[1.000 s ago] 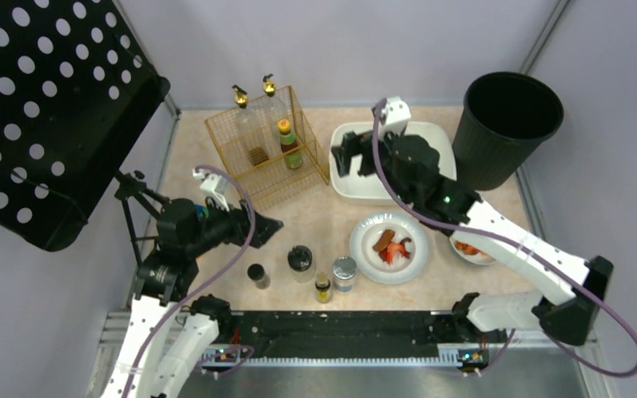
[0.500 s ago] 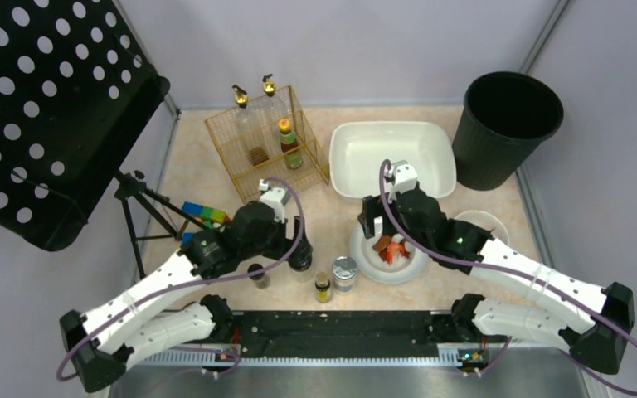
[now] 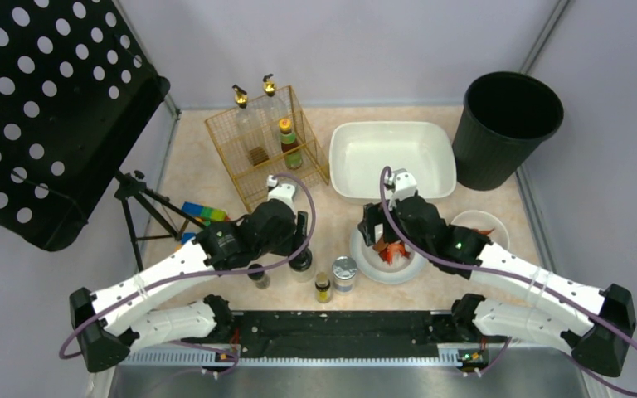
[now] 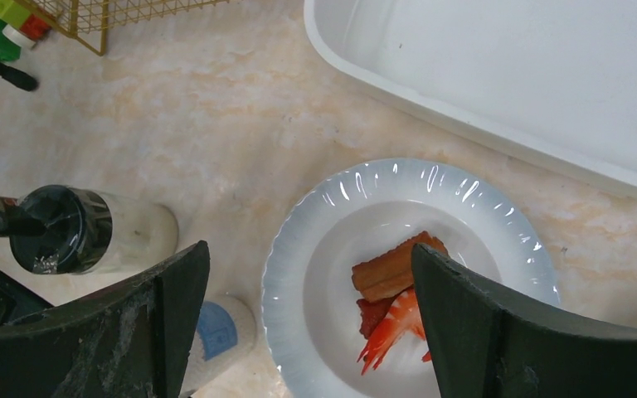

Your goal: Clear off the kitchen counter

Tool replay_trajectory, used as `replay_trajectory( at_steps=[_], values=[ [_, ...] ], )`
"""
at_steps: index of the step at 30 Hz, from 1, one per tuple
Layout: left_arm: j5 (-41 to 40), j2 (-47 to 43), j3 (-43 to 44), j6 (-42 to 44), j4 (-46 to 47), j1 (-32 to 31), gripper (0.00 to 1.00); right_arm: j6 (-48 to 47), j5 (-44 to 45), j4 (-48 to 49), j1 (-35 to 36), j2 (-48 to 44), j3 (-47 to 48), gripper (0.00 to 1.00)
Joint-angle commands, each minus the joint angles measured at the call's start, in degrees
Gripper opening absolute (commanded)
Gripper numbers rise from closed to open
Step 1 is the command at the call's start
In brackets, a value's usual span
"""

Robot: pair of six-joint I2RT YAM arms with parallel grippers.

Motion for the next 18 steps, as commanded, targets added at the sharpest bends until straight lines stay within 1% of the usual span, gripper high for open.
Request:
replay_trajectory(
  at_steps=[1,9,18],
  values=[
    [-1.7,1.0,3.0,-1.2,-2.1,-2.2,0.68,0.9,-0.9,2.6,0.6,-0.4,-0.4,0.89],
    [-2.1,4.1,3.2,-1.8,-2.9,-5.1,0.67,1.9,-1.3,3.1,0.5,-0.7,-1.2,0.89],
    [-3.8,6.3,5.0,-2.5,-4.8,-7.4,0.61,2.2,-1.0,3.4,0.5,-1.0,-2.1,0.89]
  ],
)
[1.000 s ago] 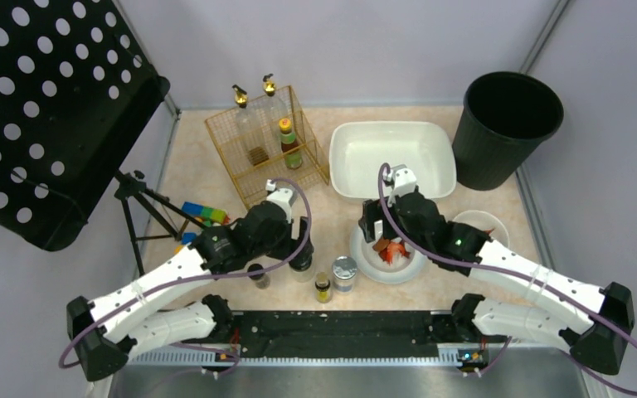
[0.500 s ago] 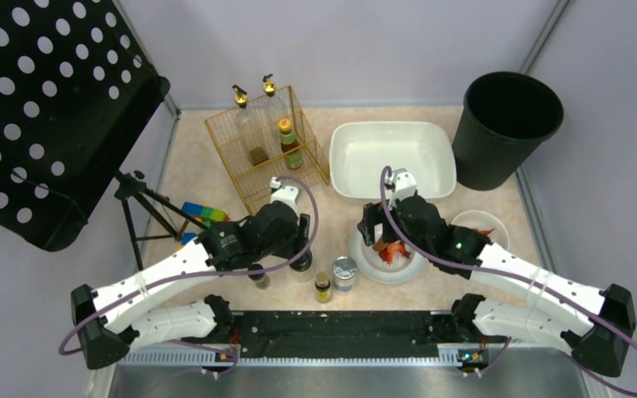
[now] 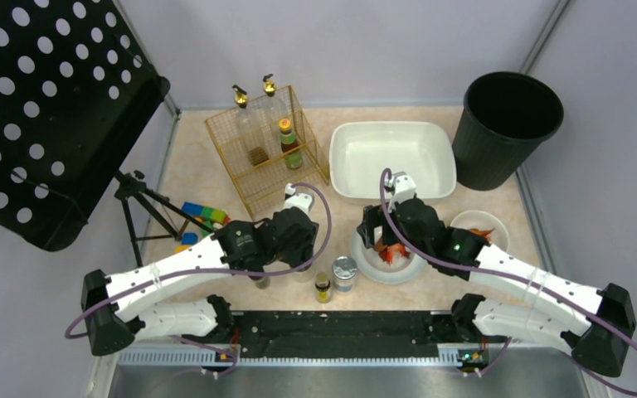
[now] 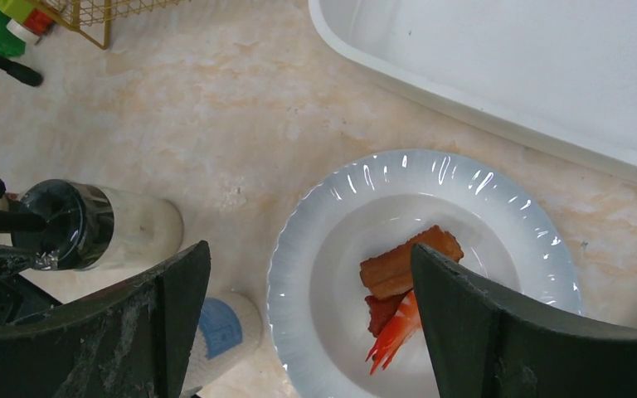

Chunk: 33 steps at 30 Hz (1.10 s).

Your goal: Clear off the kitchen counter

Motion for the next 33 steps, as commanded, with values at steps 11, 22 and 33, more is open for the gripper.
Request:
replay_trajectory(
  at_steps=[11,22,33],
  values=[
    [-4.1,1.8,3.9,-2.0,-3.4,-2.8,0.49,0.7,-0.6,3.0,0.5,-0.6,-0.6,0.88],
    [-4.5,3.5,4.1,-1.6,-3.4,-2.9,0.4,1.3,-0.8,3.2,0.5,-1.3,-1.4,0.88],
    [-5.5,4.2,5.0,-0.4,-3.1,-2.9,0.01,1.9,-0.7,3.0,0.5,-2.3,-2.4,0.88]
  ],
)
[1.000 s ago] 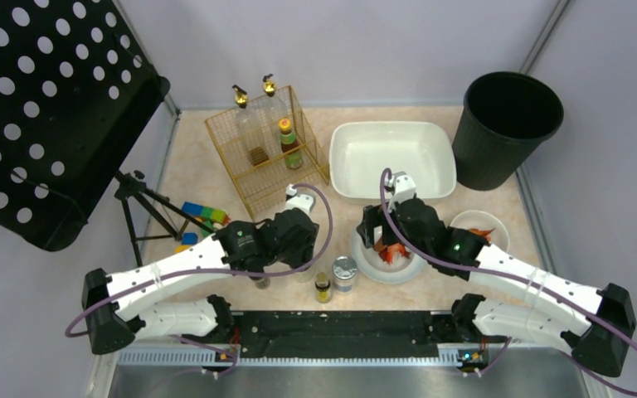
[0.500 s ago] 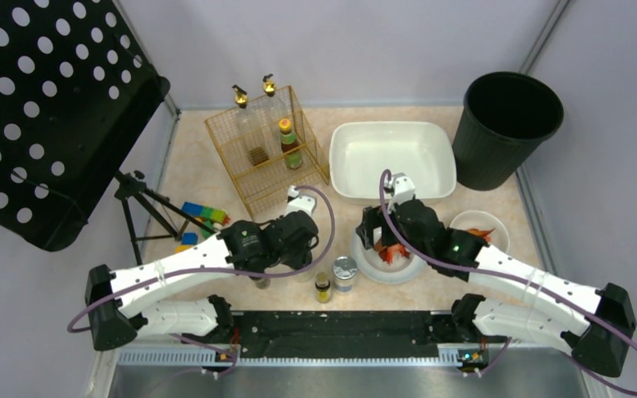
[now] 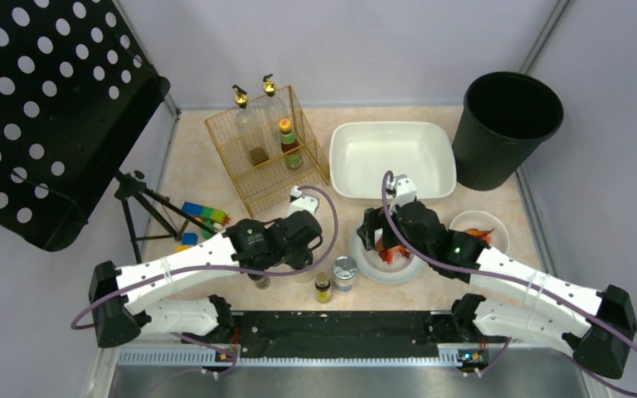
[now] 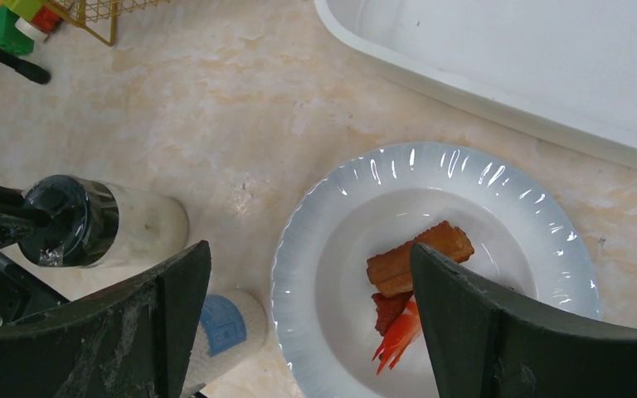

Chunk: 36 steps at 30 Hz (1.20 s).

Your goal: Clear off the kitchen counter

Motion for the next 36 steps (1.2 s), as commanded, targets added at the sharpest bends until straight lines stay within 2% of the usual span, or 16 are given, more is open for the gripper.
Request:
replay_trajectory(
  at_steps=[1,4,10,17,27,30,36],
  values=[
    [-1.8,0.2,2.6,0.6,0.6,-0.4,0.0,1.0,0.2,1.1,0.5,-1.3,-0.3,0.88],
    [-2.8,0.0,3.1,1.1,0.4,-0.4,0.0,0.9,0.2,1.2,0.5,-1.6,-0.4,0.88],
    [-9.7,-0.9,8.3,4.2,-1.0,-0.3,0.0,0.9,0.1,1.1,0.5,-1.6,-0.5,0.88],
    [-13.9,2.9,19.7,10.5,-4.9,1.9,0.0,1.0,-0.1,1.5,0.5,-1.9,-0.7,0.88],
    [-6.4,7.2,35.2,22.4,-2.5,17.8,0.0,0.2,-1.3,1.5,0.5,-0.7,0.8,0.88],
    [-5.8,9.7,40.6,24.7,-2.6,23.1,0.0,-0.1,-1.7,1.6,0.5,-0.1,1.5,0.88],
    [-3.9,11.9,45.9,27.3,1.1,31.4,0.0,-0.3,-4.1,2.7,0.5,0.2,1.7,0.88]
  ],
)
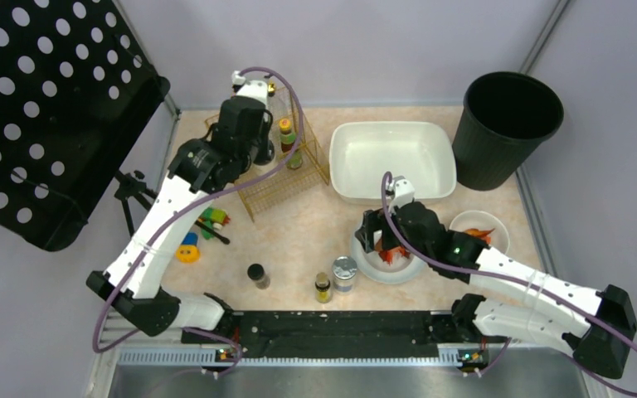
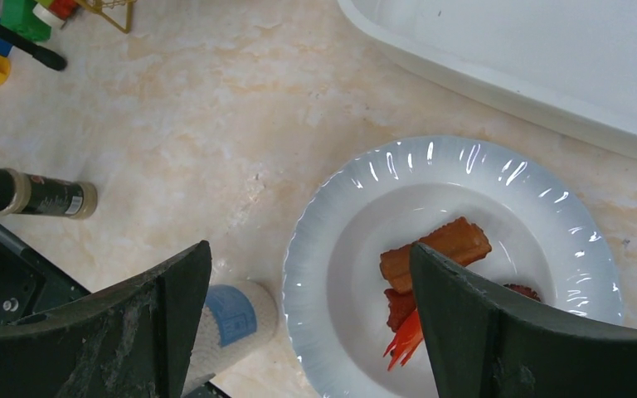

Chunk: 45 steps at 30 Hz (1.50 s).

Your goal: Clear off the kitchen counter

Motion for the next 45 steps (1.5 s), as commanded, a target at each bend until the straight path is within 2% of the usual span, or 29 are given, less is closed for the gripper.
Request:
replay_trajectory(
  at_steps=[1,8,15,22,35,45],
  values=[
    [1.5,1.5,6.4,3.8,5.3,4.8,0.0,-0.8,-2.5,2.6,0.6,0.3,2.3,0.87],
    [5.4,7.8,12.0,4.6,5.7,10.8,0.0,-1.4,-3.9,2.9,0.5,0.6,3.3,0.87],
    [8.2,12.2,12.1,4.0,8.3,17.4,0.0,-1.4,-4.7,3.6,0.5,-0.3,1.9,0.87],
    [9.8,14.2,11.5,3.5,9.8,21.3,0.0,-1.2,-5.3,3.9,0.5,-1.4,0.6,0.87],
    [11.0,11.6,-2.3,1.5,15.2,24.8,0.0,-1.2,-5.7,4.0,0.5,-2.3,1.1,0.87],
    [12.1,9.2,-10.4,-0.1,16.7,24.8,0.0,-1.4,-5.6,3.8,0.5,-1.9,2.1,0.87]
  ],
)
